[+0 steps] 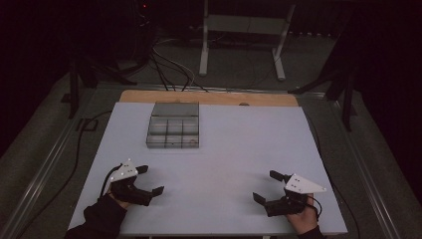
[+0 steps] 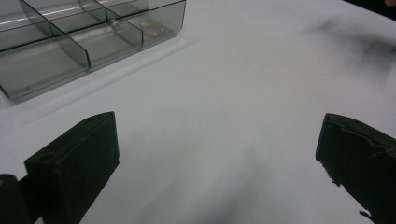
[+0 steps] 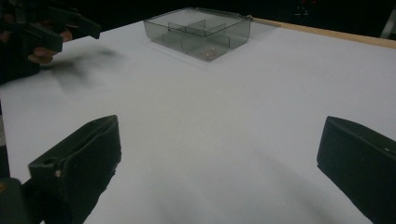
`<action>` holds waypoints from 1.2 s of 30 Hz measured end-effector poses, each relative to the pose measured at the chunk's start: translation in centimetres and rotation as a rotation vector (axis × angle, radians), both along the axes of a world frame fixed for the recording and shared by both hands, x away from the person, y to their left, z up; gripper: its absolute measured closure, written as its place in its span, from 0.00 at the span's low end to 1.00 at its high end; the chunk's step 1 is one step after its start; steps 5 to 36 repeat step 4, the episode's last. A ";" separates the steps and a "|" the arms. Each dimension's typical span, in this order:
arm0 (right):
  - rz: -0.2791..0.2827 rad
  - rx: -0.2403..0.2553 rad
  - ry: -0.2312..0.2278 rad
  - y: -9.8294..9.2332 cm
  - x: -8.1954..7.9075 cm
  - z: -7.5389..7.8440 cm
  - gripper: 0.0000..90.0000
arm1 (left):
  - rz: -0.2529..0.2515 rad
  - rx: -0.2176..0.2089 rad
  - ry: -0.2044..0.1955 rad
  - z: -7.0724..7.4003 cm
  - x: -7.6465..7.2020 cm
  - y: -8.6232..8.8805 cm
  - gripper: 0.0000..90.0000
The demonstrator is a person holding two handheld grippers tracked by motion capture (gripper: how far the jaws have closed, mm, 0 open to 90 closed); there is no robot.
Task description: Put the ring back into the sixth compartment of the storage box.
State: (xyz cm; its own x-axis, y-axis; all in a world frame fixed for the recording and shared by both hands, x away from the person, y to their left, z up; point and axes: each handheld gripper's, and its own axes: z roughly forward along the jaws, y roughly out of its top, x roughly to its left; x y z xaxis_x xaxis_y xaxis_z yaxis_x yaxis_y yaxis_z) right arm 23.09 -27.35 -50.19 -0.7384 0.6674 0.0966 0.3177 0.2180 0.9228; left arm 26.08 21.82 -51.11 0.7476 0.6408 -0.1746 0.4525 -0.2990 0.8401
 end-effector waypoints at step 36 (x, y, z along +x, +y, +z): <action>0.000 0.000 -0.001 0.0 0.0 0.0 0.00 | 0.001 -0.001 -0.001 0.0 0.0 0.1 0.01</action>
